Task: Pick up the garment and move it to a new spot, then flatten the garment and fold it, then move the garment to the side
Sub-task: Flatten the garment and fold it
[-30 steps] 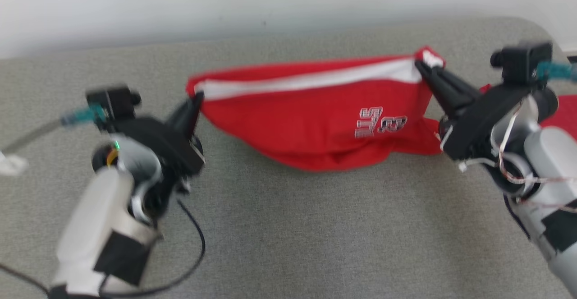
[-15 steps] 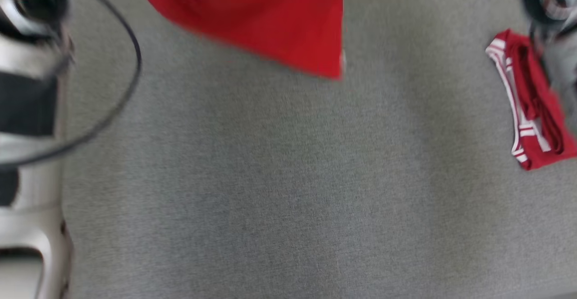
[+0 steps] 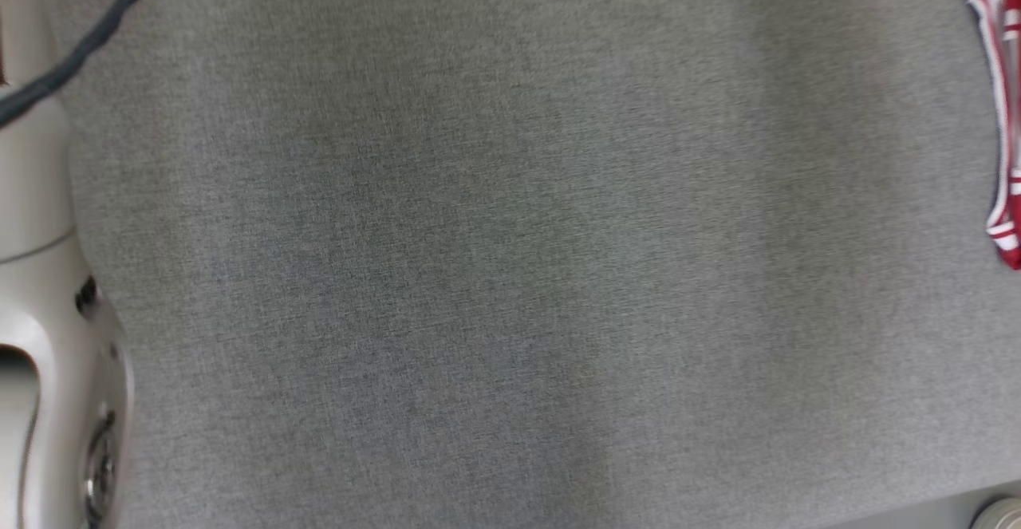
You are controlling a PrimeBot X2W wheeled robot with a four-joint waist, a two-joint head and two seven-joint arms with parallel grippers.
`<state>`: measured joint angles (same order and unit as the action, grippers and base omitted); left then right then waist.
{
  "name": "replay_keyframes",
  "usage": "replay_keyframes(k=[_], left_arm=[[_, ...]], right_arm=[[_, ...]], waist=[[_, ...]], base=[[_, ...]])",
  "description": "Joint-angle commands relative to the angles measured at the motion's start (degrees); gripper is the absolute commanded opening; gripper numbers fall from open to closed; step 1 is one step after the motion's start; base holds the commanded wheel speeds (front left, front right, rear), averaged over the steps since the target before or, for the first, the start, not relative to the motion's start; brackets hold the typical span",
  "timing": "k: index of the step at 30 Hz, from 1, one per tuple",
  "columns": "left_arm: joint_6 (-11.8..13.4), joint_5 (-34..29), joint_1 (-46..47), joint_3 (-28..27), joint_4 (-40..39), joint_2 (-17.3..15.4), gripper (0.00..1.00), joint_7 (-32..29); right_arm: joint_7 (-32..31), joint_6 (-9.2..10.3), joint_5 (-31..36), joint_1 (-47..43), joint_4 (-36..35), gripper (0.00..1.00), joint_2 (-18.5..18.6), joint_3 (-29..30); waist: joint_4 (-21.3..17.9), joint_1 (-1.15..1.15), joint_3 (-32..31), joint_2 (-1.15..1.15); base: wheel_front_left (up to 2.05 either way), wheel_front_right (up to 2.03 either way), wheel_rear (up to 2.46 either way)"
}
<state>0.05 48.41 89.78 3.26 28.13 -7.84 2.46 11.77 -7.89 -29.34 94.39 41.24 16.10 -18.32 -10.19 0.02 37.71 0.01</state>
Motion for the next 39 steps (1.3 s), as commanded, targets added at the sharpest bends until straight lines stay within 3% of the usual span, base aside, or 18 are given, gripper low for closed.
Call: replay_keyframes(k=[1,5,10,17,27,33,39], left_arm=[[-0.3,0.1,-1.3,-1.2,0.4,-1.4,0.00,1.2],[-3.2,0.8,-6.4,0.3,2.5,-0.8,0.00,0.6],[-5.9,1.6,-14.4,3.2,2.9,-0.2,0.00,-0.7],[-7.2,5.7,-30.0,5.6,-1.0,0.1,0.00,-2.6],[-6.8,10.3,-53.2,7.7,-1.6,0.6,0.00,-5.6],[-5.1,7.1,-64.6,11.0,-2.9,-1.0,0.00,-6.6],[-3.1,3.5,-72.2,14.1,-5.9,-3.1,0.00,-7.0]], right_arm=[[0.5,0.73,0.0,-0.6,1.2,0.00,0.8,0.4],[0.0,0.59,-0.5,-4.3,2.6,0.00,1.2,-3.6],[-1.6,0.52,-4.4,-11.7,-0.5,0.00,4.4,-8.3],[-8.0,0.52,-11.4,-28.4,-9.5,0.00,10.6,-10.4],[-26.6,0.53,-12.9,-53.0,-18.4,0.00,13.7,-6.1],[-39.3,0.55,-12.4,-66.7,-24.9,0.00,14.1,-1.7],[-49.2,0.56,-11.3,-77.3,-32.8,0.00,13.7,4.3]], waist=[[0.5,-0.02,2.6,-0.01],[1.8,-0.02,2.3,-0.01],[3.1,-0.02,-0.3,-0.01],[3.6,-0.02,-10.6,-0.01],[3.8,-0.02,-28.1,-0.01],[4.0,-0.02,-35.3,-0.01],[4.2,-0.02,-38.0,-0.01]], base=[[0.00,0.00,0.00],[0.00,0.00,0.00],[0.00,0.00,0.00],[0.00,0.00,0.00],[0.00,0.00,0.00],[0.00,0.00,0.00],[0.00,0.00,0.00]])
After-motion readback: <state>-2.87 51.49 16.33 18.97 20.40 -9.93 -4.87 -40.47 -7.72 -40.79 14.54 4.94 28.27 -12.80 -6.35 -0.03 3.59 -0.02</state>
